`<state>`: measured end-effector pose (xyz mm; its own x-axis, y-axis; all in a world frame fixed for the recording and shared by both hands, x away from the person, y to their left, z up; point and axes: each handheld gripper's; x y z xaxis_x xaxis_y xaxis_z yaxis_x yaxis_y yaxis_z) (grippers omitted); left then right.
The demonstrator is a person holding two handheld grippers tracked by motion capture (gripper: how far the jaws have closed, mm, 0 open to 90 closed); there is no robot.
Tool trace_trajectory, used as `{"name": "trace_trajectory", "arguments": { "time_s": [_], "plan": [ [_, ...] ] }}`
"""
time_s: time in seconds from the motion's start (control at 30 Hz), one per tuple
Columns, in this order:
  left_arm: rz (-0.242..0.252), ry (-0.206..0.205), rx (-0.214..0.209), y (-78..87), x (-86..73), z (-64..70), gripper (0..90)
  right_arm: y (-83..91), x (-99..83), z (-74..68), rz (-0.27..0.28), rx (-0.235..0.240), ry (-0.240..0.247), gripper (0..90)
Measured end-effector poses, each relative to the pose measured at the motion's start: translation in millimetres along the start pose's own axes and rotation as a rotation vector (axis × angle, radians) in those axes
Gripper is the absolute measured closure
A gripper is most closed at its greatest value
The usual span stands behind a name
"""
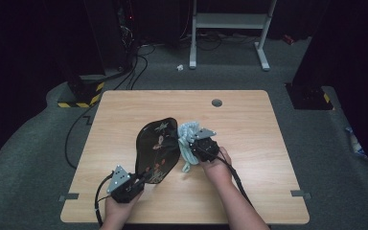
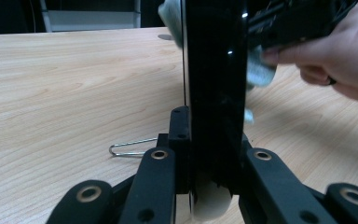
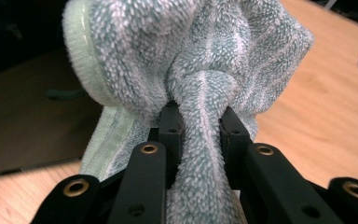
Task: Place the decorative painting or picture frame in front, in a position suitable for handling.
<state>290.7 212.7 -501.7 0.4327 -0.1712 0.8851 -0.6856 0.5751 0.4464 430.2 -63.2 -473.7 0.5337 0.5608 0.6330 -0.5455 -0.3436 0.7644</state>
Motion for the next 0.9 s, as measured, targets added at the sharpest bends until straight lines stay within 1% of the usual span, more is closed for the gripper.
{"name": "trace_trajectory", "arguments": {
  "time_s": [0.07, 0.17, 0.23, 0.3, 0.43, 0.47, 0.6, 0.67, 0.73, 0.83, 0.9],
  "plan": [
    [0.000, 0.001, -0.002, -0.1, 0.0, -0.2, 79.4, -2.9, -2.7, -0.7, -0.005, -0.001, 0.008, 75.4],
    [-0.002, 0.009, -0.012, -0.3, 0.4, -1.2, 79.7, 1.8, -0.9, -0.4, 0.027, -0.001, 0.009, 75.4],
    [-0.003, 0.008, -0.015, -0.5, 0.8, -1.7, 79.9, 10.9, 4.8, -0.7, 0.068, -0.002, 0.022, 75.4],
    [-0.003, 0.009, -0.016, -0.5, 0.9, -1.8, 80.0, 23.1, 13.2, -3.8, 0.114, -0.008, 0.044, 75.4],
    [-0.005, 0.010, -0.017, -0.3, 0.9, -2.2, 80.0, 44.7, 29.2, -9.2, 0.192, -0.016, 0.068, 75.3],
    [-0.008, 0.009, -0.018, -0.1, 0.8, -2.5, 80.0, 52.3, 35.1, -10.9, 0.221, -0.016, 0.073, 75.3],
    [-0.006, 0.013, -0.021, -0.2, 0.7, -3.0, 80.0, 72.8, 51.3, -14.6, 0.294, -0.022, 0.083, 75.3],
    [-0.006, 0.013, -0.022, -0.2, 0.7, -3.1, 80.0, 77.2, 56.5, -14.8, 0.307, -0.017, 0.081, 75.2],
    [-0.006, 0.011, -0.021, -0.2, 0.8, -3.4, 80.0, 76.0, 57.8, -14.6, 0.300, -0.021, 0.086, 75.3],
    [-0.007, 0.013, -0.022, -0.2, 0.8, -3.4, 80.0, 68.2, 53.4, -13.9, 0.274, -0.013, 0.080, 75.3],
    [-0.007, 0.012, -0.022, -0.2, 0.8, -3.4, 79.9, 58.9, 46.2, -13.7, 0.245, -0.005, 0.074, 75.3]
  ]
}}
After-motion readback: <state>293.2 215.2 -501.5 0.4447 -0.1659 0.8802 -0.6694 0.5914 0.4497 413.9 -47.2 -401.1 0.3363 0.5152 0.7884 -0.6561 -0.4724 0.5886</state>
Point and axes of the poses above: each handheld gripper's, and its own axes: y roughly backward along the jaws, x roughly out of its top, z roughly to its right, and after that the axes turned 9 degrees about -z, right-handed
